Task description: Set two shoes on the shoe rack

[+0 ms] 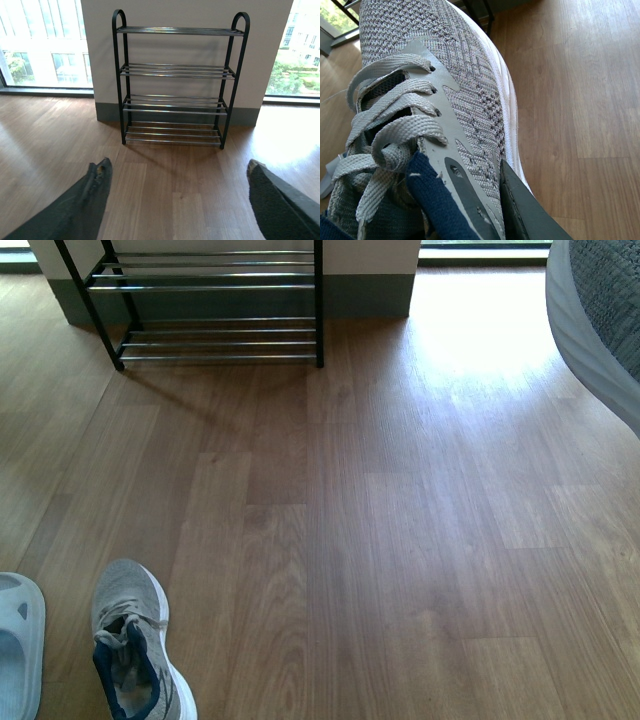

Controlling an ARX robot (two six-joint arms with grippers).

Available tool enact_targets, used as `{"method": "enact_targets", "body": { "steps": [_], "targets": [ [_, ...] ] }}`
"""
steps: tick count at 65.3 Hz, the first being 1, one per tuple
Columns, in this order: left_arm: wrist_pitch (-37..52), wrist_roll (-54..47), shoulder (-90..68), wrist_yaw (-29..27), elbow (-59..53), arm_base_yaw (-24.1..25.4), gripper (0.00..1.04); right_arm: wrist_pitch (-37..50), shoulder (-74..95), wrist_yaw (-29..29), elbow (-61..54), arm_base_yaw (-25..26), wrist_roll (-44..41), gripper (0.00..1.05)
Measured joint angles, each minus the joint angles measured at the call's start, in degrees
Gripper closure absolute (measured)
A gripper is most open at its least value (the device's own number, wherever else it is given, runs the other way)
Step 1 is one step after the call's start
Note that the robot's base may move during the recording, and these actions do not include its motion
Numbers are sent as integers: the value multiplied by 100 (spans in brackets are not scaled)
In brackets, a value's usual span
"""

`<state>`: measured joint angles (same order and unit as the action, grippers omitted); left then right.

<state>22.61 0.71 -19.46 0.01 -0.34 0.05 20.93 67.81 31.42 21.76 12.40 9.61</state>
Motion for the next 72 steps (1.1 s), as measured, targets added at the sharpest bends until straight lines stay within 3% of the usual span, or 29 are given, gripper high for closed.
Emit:
{"method": "enact_targets", "body": {
  "steps": [7, 17, 22, 26, 29, 36, 43, 59, 72],
  "targets": [
    [0, -17, 0, 0, 0, 0, 8, 0, 0, 2, 0, 0, 0, 103],
    [-13, 0, -2, -9, 4, -2, 9, 0, 0, 0, 0, 0, 0, 103],
    [-1816, 625, -531, -433, 448, -208, 9, 0, 0, 2, 0, 0, 0, 103],
    [-2302, 837, -1276, -341, 660, -297, 9, 0, 0, 2, 0, 0, 0, 103],
    [-2124, 903, -1838, -295, 774, -297, 9, 0, 0, 0, 0, 0, 0, 103],
    [-560, 772, -4317, -146, 1526, -114, 9, 0, 0, -4, 0, 0, 0, 103],
    [72, 638, -6334, 15, 2238, -179, 9, 0, 0, -4, 0, 0, 0, 103],
    [326, 1290, -10651, -647, 3191, -330, 9, 0, 0, -7, 0, 0, 0, 103],
    [195, 1386, -11982, -756, 3639, -326, 9, 0, 0, -9, 0, 0, 0, 103]
  ]
}}
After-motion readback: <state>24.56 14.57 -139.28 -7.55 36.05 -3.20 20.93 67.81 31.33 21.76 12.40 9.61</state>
